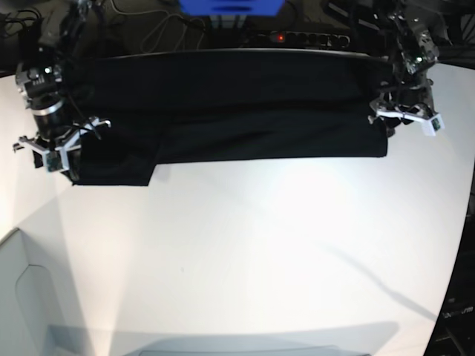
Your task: Fold the T-shirt properly
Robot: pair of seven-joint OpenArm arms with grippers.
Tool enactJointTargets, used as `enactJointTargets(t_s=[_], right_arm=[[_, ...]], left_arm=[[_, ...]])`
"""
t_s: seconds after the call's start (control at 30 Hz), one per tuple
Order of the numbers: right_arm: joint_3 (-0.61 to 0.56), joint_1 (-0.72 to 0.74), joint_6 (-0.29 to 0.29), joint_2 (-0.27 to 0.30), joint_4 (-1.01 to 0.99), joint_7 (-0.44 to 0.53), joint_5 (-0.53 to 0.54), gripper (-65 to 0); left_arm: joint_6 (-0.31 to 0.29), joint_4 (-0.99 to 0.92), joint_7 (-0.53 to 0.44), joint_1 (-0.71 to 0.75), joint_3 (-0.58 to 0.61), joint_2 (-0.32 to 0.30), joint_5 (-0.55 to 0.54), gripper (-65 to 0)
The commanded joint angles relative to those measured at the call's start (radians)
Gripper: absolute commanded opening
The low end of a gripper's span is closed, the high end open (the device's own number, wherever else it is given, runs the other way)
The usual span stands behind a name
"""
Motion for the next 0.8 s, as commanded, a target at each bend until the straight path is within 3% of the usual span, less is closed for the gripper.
enactJointTargets(t_s=[0.0, 0.13, 0.23, 0.33, 0.63, 0.77], right_arm=[[0.015, -0.018, 0.002, -0.005, 0.014, 0.009, 0.008, -65.0], [0.095, -0.076, 0.089, -0.068, 0.012, 0.007, 0.008, -65.0], [0.170, -0.101, 0.089, -0.140, 0.015, 0.009, 0.008, -65.0], [0.240, -0.122, 0.089, -0.175, 0.015, 0.009, 0.008, -65.0], [0.385, -0.141, 0.089, -0.180, 0.015, 0.003, 0.008, -65.0], [0.385, -0.193, 0.089, -0.180, 0.014, 0.007, 0.008, -65.0]], left_arm=[[-0.002, 0.015, -0.022, 0.001, -0.005, -0.014, -0.001, -29.3], [-0.002, 0.015, -0.022, 0.001, -0.004, -0.015, -0.001, -29.3], [-0.002, 0.015, -0.022, -0.002, -0.001, -0.015, -0.001, -29.3], [-0.002, 0.015, -0.014, -0.020, -0.002, -0.017, -0.001, -29.3], [-0.002, 0.015, -0.012, -0.036, 0.001, -0.017, 0.000, -29.2], [-0.002, 0.015, -0.012, -0.034, 0.001, -0.017, 0.000, -29.2]])
